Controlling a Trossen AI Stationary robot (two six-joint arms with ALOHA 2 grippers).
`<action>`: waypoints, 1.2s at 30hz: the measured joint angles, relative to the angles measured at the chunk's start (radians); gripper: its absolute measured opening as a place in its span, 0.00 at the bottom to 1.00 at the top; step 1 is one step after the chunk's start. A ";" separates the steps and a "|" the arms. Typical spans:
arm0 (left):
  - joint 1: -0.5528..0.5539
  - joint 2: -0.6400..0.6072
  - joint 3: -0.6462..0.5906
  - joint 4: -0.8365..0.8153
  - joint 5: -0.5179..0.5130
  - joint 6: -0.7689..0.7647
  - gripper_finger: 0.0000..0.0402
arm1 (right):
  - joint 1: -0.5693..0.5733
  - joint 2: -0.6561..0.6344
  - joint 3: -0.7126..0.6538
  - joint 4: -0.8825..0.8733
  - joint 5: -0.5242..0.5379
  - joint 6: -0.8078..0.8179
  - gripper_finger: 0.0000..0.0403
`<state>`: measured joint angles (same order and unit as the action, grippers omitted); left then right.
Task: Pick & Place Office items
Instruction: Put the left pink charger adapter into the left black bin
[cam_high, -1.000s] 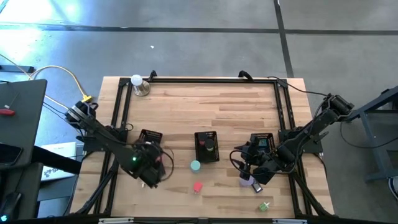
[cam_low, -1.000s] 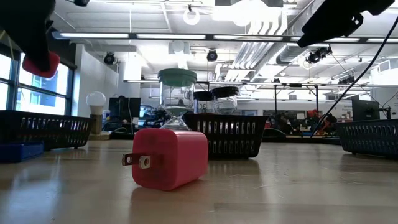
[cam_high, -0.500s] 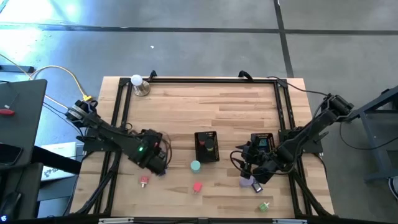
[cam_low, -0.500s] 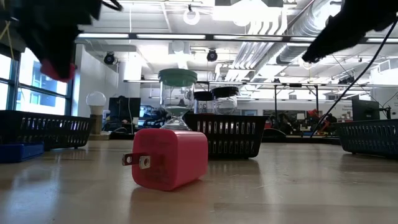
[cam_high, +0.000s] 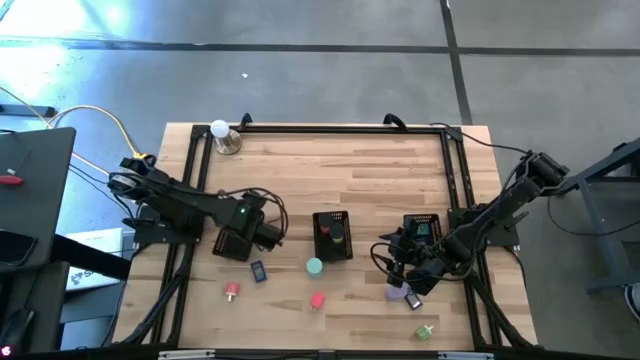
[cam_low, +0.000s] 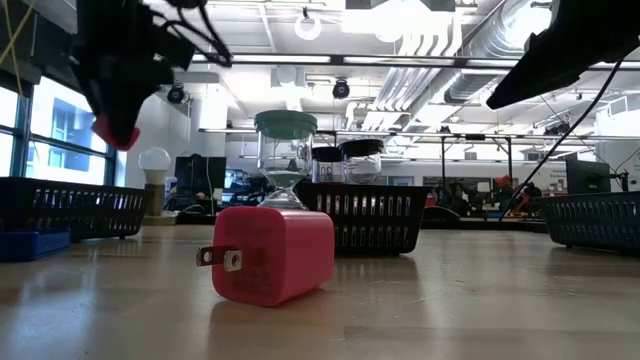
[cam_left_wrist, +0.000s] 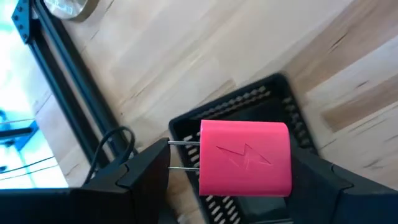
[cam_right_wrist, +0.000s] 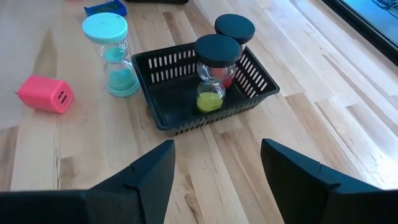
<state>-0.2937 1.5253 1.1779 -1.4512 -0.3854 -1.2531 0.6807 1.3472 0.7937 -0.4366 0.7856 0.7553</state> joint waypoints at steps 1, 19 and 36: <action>0.000 0.000 -0.012 0.000 0.013 0.000 0.61 | 0.000 0.000 0.000 0.000 0.000 -0.001 0.56; 0.030 -0.003 -0.195 0.158 0.061 -0.039 0.61 | 0.000 0.000 0.000 0.027 0.000 -0.018 0.56; 0.085 0.009 -0.200 0.217 0.072 -0.092 0.65 | 0.000 0.000 0.000 0.030 -0.008 -0.018 0.56</action>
<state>-0.2085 1.5344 0.9779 -1.2340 -0.3137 -1.3446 0.6807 1.3476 0.7933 -0.4065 0.7777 0.7372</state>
